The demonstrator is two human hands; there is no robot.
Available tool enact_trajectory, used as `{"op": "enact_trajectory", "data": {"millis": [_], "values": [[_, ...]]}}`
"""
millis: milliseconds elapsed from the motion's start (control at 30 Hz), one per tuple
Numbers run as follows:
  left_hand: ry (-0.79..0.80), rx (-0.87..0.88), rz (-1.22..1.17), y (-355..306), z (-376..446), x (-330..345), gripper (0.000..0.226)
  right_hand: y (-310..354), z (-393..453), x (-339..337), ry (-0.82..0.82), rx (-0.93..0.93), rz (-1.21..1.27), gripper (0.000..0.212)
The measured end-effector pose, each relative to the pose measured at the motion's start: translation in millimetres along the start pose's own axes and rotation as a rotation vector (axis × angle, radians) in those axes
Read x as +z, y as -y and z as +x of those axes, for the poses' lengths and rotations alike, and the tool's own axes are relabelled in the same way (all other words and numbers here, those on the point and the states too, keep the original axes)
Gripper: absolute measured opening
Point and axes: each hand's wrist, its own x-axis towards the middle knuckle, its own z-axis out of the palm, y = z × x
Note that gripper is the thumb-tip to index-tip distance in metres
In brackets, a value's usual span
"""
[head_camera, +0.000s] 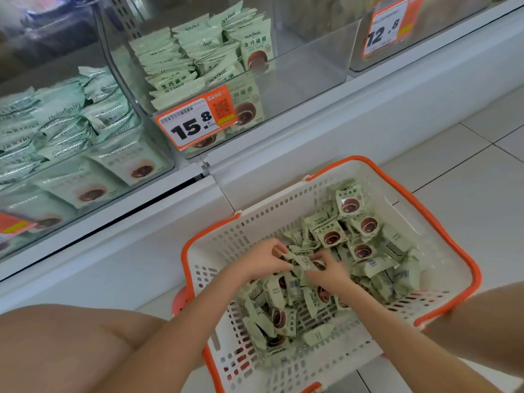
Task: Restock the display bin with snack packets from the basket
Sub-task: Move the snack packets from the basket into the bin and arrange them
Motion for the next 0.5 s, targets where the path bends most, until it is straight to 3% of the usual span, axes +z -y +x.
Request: {"op": "enact_trajectory", "data": {"millis": [100, 167, 233, 367, 433, 500], "values": [[0.014, -0.161, -0.335, -5.1, -7.4, 0.5, 0.06, 26.2, -28.0, 3.2, 0.034, -0.012, 0.384, 0.037], [0.093, -0.234, -0.592, -9.2, -13.7, 2.8, 0.068, 46.6, -47.5, 5.7, 0.063, -0.15, 0.443, 0.046], [0.102, -0.172, -0.763, -19.3, -24.4, -3.6, 0.056, 63.8, -68.6, 8.6, 0.136, -0.277, 0.43, 0.058], [0.146, -0.014, -0.777, -41.3, -50.4, -40.1, 0.054, 83.6, -109.4, -15.1, 0.038, -0.542, 0.078, 0.098], [0.228, 0.027, -0.67, -55.0, -72.1, -64.7, 0.04, 99.3, -130.0, -40.4, -0.101, -0.658, -0.039, 0.1], [0.287, 0.047, -0.534, -71.1, -95.0, -87.5, 0.042, 121.0, -153.0, -61.0, -0.203, -0.778, -0.103, 0.096]]}}
